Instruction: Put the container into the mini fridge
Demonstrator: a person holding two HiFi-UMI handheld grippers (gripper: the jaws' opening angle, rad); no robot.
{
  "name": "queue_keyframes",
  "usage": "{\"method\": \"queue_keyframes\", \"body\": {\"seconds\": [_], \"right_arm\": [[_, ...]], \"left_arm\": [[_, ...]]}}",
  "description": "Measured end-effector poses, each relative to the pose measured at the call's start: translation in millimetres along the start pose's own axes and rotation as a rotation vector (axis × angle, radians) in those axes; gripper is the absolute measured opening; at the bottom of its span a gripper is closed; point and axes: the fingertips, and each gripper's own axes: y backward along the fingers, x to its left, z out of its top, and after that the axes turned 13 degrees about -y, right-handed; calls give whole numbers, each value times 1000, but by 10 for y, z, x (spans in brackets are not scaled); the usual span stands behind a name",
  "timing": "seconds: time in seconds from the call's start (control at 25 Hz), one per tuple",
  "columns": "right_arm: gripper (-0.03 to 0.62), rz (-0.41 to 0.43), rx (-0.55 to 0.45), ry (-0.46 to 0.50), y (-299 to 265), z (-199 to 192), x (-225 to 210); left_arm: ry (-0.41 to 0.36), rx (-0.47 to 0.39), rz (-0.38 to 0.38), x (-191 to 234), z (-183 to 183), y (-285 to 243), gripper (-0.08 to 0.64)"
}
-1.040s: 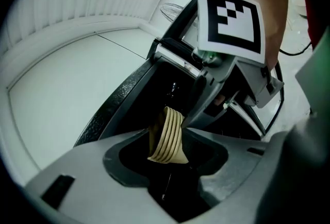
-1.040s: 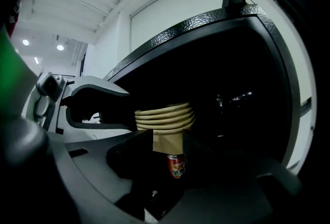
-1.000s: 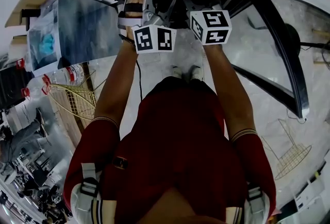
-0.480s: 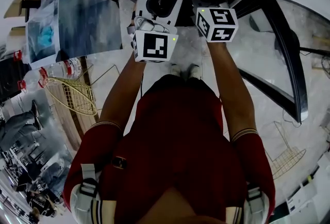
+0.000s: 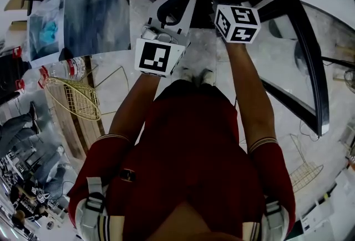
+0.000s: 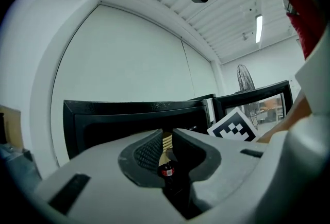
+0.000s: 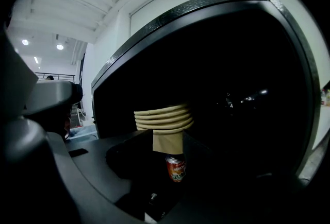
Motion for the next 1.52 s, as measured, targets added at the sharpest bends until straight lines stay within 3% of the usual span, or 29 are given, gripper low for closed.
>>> {"method": "queue_keyframes", "body": {"seconds": [0.32, 1.08, 1.32, 1.52], "right_arm": [[155, -5, 0, 0, -61, 1, -4], [156, -14, 3, 32, 50, -34, 15], [156, 16, -12, 42, 307, -30, 157], [115, 63, -44, 44, 563, 13, 381]], "left_arm": [[3, 29, 22, 79, -56, 142, 8], [33, 1, 20, 150, -16, 308, 6], [38, -9, 9, 117, 16, 363, 6], [40, -18, 5, 100, 47, 421, 6]]}}
